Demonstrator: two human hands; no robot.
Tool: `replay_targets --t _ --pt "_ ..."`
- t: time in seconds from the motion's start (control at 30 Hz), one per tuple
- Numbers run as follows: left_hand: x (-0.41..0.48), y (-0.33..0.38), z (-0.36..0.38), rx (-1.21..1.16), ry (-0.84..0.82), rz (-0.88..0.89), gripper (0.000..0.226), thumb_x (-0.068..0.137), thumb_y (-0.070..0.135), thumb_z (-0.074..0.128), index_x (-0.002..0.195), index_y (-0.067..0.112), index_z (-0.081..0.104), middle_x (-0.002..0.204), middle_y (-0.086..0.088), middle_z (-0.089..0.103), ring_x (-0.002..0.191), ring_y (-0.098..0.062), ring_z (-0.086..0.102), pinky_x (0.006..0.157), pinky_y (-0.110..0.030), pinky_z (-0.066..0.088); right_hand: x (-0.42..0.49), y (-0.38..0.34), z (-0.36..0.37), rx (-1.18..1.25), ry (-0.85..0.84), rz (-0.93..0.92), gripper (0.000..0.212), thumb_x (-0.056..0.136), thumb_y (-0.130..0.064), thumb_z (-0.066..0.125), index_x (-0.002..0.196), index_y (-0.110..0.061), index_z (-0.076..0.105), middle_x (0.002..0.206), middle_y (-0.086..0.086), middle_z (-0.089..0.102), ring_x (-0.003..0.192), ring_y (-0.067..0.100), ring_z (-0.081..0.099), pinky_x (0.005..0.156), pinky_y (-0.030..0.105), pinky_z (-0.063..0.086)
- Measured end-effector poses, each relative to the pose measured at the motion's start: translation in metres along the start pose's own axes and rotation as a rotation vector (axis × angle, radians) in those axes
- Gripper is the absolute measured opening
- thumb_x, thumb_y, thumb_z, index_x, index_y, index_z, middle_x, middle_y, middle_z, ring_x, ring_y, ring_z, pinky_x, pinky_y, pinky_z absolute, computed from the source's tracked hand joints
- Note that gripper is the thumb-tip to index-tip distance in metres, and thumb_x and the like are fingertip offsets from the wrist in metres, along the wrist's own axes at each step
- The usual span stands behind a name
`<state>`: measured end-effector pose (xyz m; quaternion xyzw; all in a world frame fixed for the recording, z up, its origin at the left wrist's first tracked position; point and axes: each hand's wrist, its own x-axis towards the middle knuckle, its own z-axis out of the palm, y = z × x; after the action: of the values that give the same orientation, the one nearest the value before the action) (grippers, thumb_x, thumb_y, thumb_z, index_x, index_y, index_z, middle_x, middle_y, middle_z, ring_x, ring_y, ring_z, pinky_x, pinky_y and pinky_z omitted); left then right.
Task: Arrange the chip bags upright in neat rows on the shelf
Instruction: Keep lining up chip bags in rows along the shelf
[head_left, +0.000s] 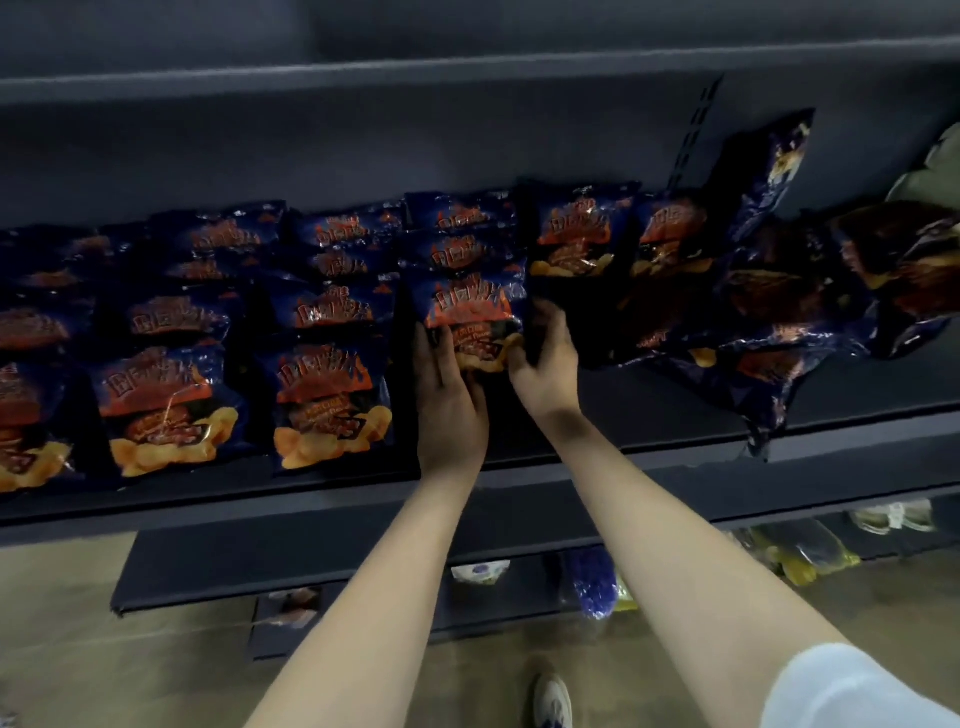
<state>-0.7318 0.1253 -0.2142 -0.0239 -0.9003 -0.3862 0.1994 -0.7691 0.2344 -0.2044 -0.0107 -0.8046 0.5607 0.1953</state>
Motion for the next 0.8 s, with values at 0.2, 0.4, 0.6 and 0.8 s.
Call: replay_targets --t 0.2,0.4,0.6,0.8 --pt "-0.0002 -0.0012 0.0017 0.01 -0.026 0.009 0.061 0.093 0.008 0.045 0.147 0.008 0.016 0.157 -0.011 -0.006 0.145 -0.027 0.002 0.11 -0.047 0.03 0.0004 0.0024 0.001 -0.054 0.0 -0.012 0.052 0.081 -0.002 0.053 0.13 -0.007 0.04 0.124 0.015 0.052 0.11 0.023 0.052 0.086 0.02 0.039" --pt "-0.0005 -0.005 0.0066 0.045 -0.003 0.02 0.063 0.093 0.009 0.047 0.147 0.009 0.015 0.156 -0.014 -0.007 0.144 -0.028 -0.002 0.112 -0.048 0.027 0.0017 0.0068 0.0034 -0.053 0.024 -0.053 0.053 0.078 -0.001 0.054 0.128 -0.009 0.041 0.121 0.012 0.052 0.106 0.021 0.052 0.08 0.011 0.035" --pt "-0.0025 -0.0051 0.0078 0.042 0.002 0.042 0.063 0.092 0.008 0.048 0.147 0.007 0.017 0.156 -0.015 -0.007 0.144 -0.028 -0.004 0.114 -0.047 0.022 0.0021 0.0087 0.0019 0.016 0.045 -0.034 0.055 0.078 0.0 0.054 0.13 -0.011 0.039 0.122 0.011 0.053 0.109 0.024 0.054 0.089 0.036 0.048" --pt "-0.0011 -0.005 0.0081 0.052 -0.008 0.028 0.063 0.094 0.011 0.045 0.148 0.01 0.012 0.156 -0.014 -0.01 0.144 -0.028 -0.007 0.116 -0.043 0.014 0.0004 0.0069 0.0029 -0.024 0.032 -0.061 0.052 0.08 0.001 0.054 0.129 -0.009 0.04 0.121 0.012 0.054 0.109 0.024 0.055 0.091 0.038 0.049"
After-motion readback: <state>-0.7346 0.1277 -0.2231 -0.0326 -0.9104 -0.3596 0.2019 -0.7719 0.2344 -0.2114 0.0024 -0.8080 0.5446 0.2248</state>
